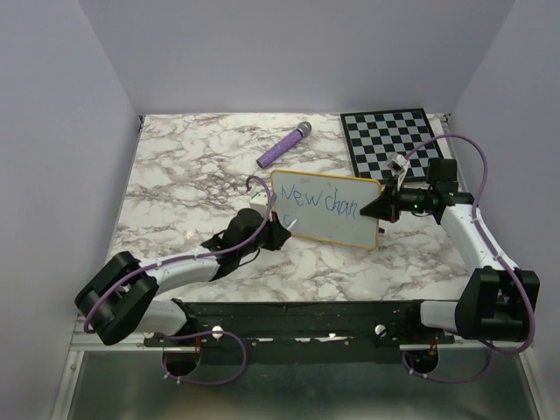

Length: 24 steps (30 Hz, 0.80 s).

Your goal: Write a sentence on the whiteboard

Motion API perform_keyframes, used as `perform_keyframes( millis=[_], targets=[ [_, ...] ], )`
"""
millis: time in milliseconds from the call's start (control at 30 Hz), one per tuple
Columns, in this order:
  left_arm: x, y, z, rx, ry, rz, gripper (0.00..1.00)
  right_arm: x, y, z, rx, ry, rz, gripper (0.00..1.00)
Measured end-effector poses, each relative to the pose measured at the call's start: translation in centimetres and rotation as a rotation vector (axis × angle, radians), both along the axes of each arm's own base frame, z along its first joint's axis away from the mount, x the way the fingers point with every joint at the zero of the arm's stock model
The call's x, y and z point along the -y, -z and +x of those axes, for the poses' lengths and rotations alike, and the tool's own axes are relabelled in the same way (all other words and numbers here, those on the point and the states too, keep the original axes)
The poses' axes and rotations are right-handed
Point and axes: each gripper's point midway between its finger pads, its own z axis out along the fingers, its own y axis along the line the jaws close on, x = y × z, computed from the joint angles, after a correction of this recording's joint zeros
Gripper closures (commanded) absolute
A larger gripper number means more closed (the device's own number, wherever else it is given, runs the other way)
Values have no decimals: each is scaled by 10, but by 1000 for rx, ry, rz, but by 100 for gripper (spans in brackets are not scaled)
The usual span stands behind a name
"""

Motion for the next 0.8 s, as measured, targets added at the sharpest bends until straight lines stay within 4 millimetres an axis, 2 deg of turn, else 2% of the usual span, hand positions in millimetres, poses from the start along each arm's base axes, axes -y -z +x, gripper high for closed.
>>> perform_keyframes(
  millis=[800],
  targets=[
    [-10, 3, 11, -22, -54, -6, 100, 0, 0, 0, -1, 0, 0, 99]
  ],
)
